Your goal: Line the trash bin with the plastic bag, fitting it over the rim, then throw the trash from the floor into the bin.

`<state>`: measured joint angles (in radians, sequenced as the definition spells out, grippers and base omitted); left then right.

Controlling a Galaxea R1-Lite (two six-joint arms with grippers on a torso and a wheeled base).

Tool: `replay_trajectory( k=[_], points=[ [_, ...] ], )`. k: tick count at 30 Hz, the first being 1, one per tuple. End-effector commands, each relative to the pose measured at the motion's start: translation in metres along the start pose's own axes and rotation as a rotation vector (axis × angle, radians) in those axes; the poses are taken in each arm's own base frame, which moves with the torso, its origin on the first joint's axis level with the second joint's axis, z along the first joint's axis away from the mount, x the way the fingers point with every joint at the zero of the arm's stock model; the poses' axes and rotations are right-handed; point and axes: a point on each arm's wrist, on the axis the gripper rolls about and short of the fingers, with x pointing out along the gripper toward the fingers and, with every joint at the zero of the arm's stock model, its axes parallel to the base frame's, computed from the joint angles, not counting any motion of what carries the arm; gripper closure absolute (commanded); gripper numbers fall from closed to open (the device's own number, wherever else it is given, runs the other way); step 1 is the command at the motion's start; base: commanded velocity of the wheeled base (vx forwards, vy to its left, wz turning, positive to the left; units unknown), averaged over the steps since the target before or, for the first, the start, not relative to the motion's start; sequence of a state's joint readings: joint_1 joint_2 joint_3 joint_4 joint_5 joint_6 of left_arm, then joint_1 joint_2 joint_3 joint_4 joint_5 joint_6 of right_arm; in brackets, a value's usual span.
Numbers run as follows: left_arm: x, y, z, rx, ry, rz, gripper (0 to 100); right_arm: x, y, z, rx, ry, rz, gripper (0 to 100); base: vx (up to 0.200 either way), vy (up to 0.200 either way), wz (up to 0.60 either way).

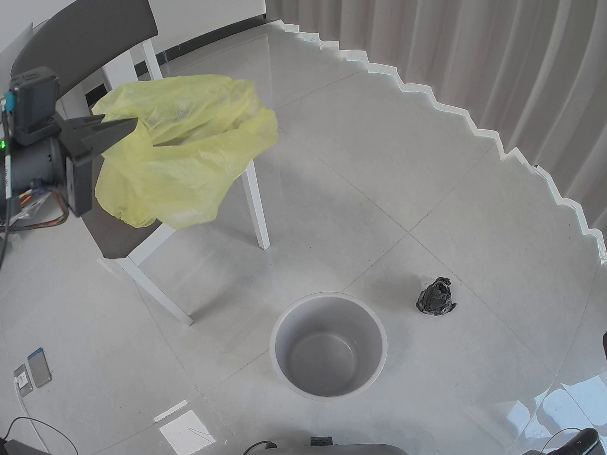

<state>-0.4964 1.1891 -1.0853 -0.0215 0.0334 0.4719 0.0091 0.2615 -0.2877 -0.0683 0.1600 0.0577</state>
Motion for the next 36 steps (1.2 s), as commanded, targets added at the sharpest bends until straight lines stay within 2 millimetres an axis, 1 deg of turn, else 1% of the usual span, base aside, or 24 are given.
replay_trajectory(
  k=[1, 3, 4, 6, 7, 8, 11, 12, 14, 15, 18, 20, 22, 23, 28, 32, 36],
  points=[
    [-0.059, -0.003, 0.034, 0.164, -0.1, -0.086, 100, 0.059, -0.005, 0.056, 0.022, 0.125, 0.069, 0, 0.0, 0.0, 0.0],
    [-0.06, -0.005, 0.036, 0.173, -0.104, -0.093, 100, 0.065, -0.005, 0.062, 0.021, 0.129, 0.077, 0, 0.0, 0.0, 0.0],
    [-0.062, -0.008, 0.039, 0.2, -0.118, -0.099, 100, 0.075, -0.005, 0.069, 0.021, 0.138, 0.098, 0, 0.0, 0.0, 0.0],
    [-0.061, -0.012, 0.045, 0.24, -0.135, -0.117, 100, 0.089, -0.005, 0.076, 0.019, 0.161, 0.131, 0, 0.0, 0.0, 0.0],
    [-0.06, -0.014, 0.046, 0.248, -0.141, -0.124, 100, 0.094, -0.005, 0.077, 0.021, 0.172, 0.144, 0, 0.0, 0.0, 0.0],
    [-0.06, -0.014, 0.046, 0.248, -0.141, -0.124, 100, 0.094, -0.005, 0.077, 0.021, 0.172, 0.144, 0, 0.0, 0.0, 0.0],
    [-0.056, -0.019, 0.051, 0.255, -0.164, -0.169, 100, 0.118, 0.001, 0.078, 0.029, 0.231, 0.224, 0, 0.0, 0.0, 0.0],
    [-0.056, -0.02, 0.051, 0.256, -0.167, -0.173, 100, 0.12, 0.001, 0.078, 0.03, 0.234, 0.229, 0, 0.0, 0.0, 0.0],
    [-0.06, -0.026, 0.057, 0.258, -0.208, -0.228, 100, 0.142, 0.005, 0.079, 0.035, 0.281, 0.26, 0, 0.0, 0.0, 0.0],
    [-0.061, -0.027, 0.058, 0.258, -0.217, -0.239, 100, 0.147, 0.005, 0.079, 0.036, 0.289, 0.263, 0, 0.0, 0.0, 0.0],
    [-0.061, -0.033, 0.057, 0.264, -0.22, -0.267, 100, 0.171, 0.008, 0.082, 0.039, 0.317, 0.28, 0, 0.0, 0.0, 0.0],
    [-0.058, -0.036, 0.055, 0.27, -0.212, -0.281, 100, 0.181, 0.012, 0.083, 0.042, 0.331, 0.3, 0, 0.0, 0.0, 0.0],
    [-0.056, -0.039, 0.056, 0.273, -0.213, -0.293, 100, 0.188, 0.015, 0.082, 0.043, 0.343, 0.314, 0, 0.0, 0.0, 0.0],
    [-0.055, -0.042, 0.057, 0.275, -0.22, -0.31, 100, 0.196, 0.017, 0.081, 0.048, 0.36, 0.325, 0, 0.0, 0.0, 0.0],
    [-0.052, -0.051, 0.063, 0.281, -0.244, -0.359, 100, 0.223, 0.021, 0.074, 0.055, 0.41, 0.34, 0, 0.0, 0.0, 0.0],
    [-0.052, -0.057, 0.065, 0.284, -0.254, -0.39, 100, 0.244, 0.023, 0.063, 0.07, 0.456, 0.372, 0, 0.0, 0.0, 0.0],
    [-0.049, -0.061, 0.067, 0.287, -0.26, -0.407, 100, 0.258, 0.027, 0.055, 0.069, 0.457, 0.393, 0, 0.0, 0.0, 0.0]
  ],
)
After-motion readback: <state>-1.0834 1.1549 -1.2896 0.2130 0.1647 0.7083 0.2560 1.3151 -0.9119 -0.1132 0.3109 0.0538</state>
